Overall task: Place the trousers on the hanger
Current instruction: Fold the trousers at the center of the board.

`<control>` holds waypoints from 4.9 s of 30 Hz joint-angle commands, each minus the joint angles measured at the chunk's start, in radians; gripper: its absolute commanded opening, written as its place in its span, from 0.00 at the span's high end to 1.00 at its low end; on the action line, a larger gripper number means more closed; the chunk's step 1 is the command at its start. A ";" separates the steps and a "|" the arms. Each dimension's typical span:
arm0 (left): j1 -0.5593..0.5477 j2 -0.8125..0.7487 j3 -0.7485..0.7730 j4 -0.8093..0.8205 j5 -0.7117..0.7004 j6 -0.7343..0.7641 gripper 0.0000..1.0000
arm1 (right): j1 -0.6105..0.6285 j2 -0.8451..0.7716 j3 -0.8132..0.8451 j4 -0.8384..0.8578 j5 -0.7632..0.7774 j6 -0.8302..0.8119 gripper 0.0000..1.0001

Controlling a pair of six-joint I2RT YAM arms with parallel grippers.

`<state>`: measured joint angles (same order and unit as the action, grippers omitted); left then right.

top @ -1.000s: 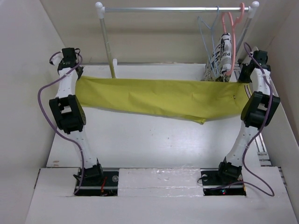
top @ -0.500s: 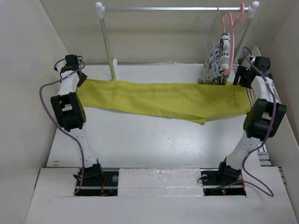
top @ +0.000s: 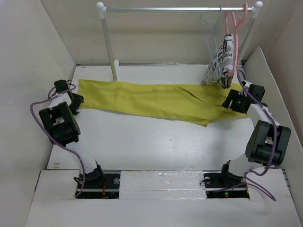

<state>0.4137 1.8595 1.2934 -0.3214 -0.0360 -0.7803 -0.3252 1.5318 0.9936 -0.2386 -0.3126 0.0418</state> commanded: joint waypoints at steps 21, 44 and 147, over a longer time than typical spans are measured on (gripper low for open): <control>-0.027 0.191 0.090 0.053 0.061 -0.022 0.77 | -0.129 -0.099 0.254 -0.054 0.098 0.000 0.00; -0.018 0.169 0.142 0.005 -0.077 0.068 1.00 | -0.204 0.300 -0.033 0.338 -0.074 0.259 0.60; -1.033 -0.232 -0.150 0.084 -0.016 0.159 1.00 | -0.693 -0.056 -0.420 0.340 -0.297 0.136 0.00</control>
<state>-0.6167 1.6714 1.1675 -0.2379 -0.0345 -0.6449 -1.0088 1.4555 0.6136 -0.0319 -0.5968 0.1284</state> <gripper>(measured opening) 0.003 0.999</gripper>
